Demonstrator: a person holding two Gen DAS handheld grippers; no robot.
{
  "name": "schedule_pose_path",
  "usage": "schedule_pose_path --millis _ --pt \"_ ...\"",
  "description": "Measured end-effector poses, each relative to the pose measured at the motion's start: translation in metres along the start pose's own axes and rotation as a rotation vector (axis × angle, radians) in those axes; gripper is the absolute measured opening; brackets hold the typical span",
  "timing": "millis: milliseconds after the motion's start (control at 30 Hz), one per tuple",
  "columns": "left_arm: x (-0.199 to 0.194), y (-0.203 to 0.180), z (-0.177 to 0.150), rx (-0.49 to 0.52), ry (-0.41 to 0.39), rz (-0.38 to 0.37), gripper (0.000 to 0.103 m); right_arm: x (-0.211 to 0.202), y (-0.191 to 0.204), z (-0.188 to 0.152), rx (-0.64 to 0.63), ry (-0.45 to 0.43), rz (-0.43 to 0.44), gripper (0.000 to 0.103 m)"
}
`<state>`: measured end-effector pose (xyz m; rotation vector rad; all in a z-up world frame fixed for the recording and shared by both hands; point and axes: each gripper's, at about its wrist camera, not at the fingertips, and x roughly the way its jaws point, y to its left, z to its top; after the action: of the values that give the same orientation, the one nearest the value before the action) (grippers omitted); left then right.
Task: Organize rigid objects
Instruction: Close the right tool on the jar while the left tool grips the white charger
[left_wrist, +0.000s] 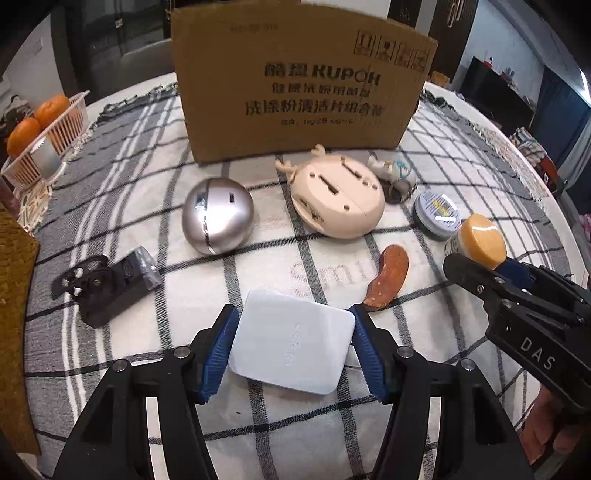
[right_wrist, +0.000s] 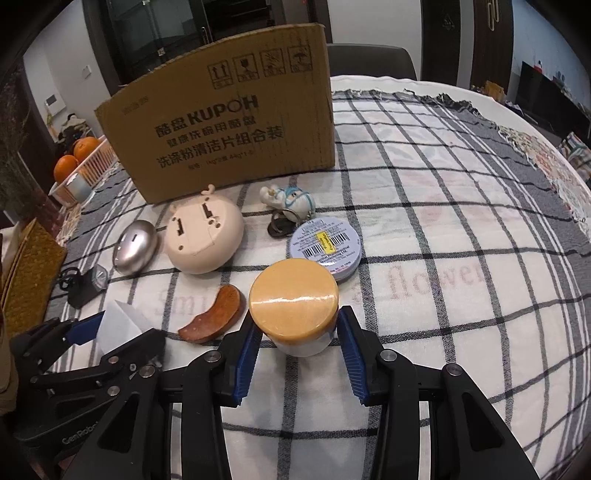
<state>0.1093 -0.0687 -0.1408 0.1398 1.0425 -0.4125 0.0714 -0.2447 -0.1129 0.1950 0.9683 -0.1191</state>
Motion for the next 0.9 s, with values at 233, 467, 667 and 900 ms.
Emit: schedule_pose_path --millis 233,467,667,900 --pt "-0.033 0.003 0.009 0.003 -0.106 0.019 0.059 -0.024 0.009 0.005 -0.021 -0.055 0.014 0.043" --pt "-0.061 0.005 0.019 -0.007 -0.187 0.014 0.059 -0.049 0.02 0.012 -0.043 -0.117 0.032 0.043" --pt "-0.081 0.007 0.03 -0.009 -0.254 0.025 0.058 -0.067 0.029 0.021 -0.062 -0.176 0.036 0.043" --pt "-0.097 0.011 0.045 -0.014 -0.317 0.036 0.059 -0.08 0.034 0.035 -0.065 -0.237 0.034 0.043"
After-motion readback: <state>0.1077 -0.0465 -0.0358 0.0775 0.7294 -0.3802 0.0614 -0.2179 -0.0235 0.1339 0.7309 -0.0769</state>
